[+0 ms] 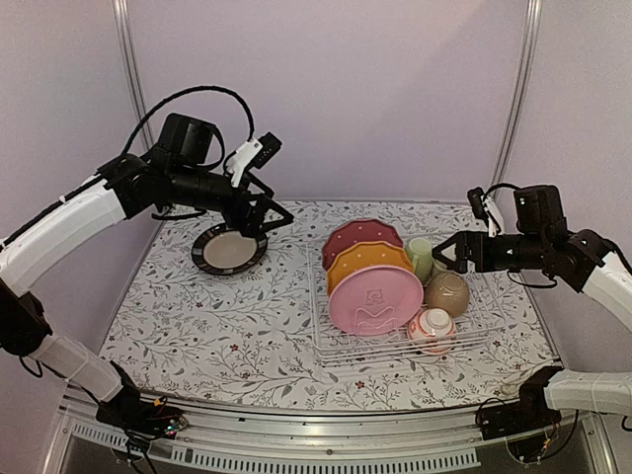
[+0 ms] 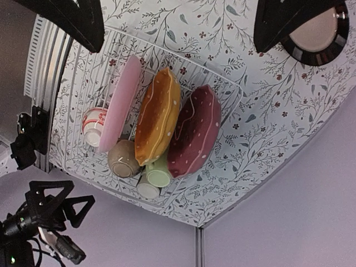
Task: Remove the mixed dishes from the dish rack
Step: Grab the plate from the dish rack.
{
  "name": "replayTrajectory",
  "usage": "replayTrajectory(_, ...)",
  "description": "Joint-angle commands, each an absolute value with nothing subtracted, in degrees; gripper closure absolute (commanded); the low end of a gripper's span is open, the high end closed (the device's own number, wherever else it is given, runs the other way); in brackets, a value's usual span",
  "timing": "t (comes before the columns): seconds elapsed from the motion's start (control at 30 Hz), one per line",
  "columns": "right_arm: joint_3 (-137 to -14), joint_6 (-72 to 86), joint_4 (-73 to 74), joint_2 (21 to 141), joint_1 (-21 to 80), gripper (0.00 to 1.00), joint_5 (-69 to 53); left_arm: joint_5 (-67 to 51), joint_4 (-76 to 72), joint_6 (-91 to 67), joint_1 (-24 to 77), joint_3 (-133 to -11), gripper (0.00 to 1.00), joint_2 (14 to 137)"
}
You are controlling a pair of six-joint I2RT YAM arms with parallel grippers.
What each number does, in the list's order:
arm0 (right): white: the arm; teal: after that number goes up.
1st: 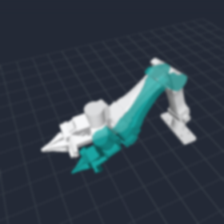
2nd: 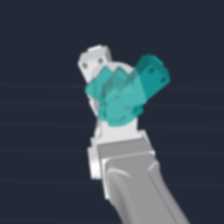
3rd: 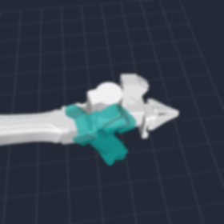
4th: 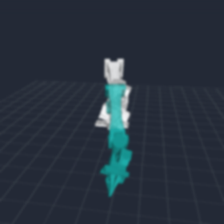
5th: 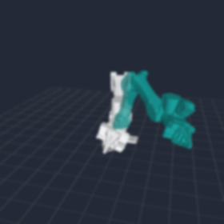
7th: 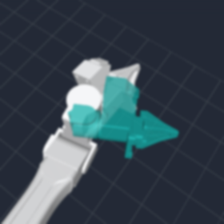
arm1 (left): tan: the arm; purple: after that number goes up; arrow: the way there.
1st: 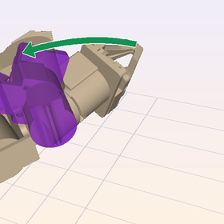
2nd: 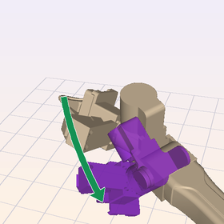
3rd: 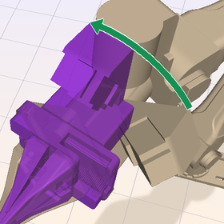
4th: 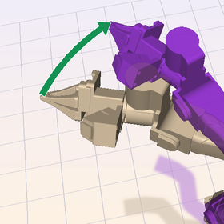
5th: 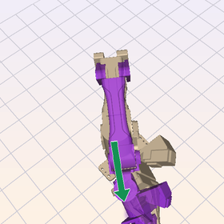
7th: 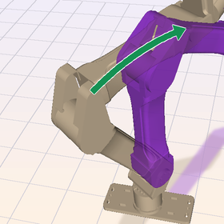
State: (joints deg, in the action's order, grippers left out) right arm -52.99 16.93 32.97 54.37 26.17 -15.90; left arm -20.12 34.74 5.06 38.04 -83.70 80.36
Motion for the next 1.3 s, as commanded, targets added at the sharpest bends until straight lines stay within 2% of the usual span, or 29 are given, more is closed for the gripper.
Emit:
replayTrajectory(0.0, -51.13, 16.97, 32.59, 52.73, 25.82, 0.01, -16.27, -18.46, 42.88, 14.59, 44.04, -89.61, 0.08, 87.36)
replayTrajectory(0.3, -49.45, 17.35, 33.33, 51.52, 25.83, 0.01, -15.04, -12.36, 50.73, 20.76, 54.35, -105.37, 0.17, 104.52)
replayTrajectory(0.6, -48.52, 17.71, 34.31, 49.28, 25.76, 0.01, -13.70, -6.23, 55.19, 24.09, 59.49, -117.30, 0.36, 118.24)
replayTrajectory(0.9, -48.08, 17.73, 36.04, 47.35, 25.75, 0.01, -10.73, 7.77, 48.78, 26.74, 63.75, -114.54, 0.60, 120.14)
replayTrajectory(1.27, -47.81, 17.73, 37.19, 46.20, 25.66, 0.01, -8.00, 20.38, 34.98, 29.14, 66.86, -105.49, 0.81, 114.19)
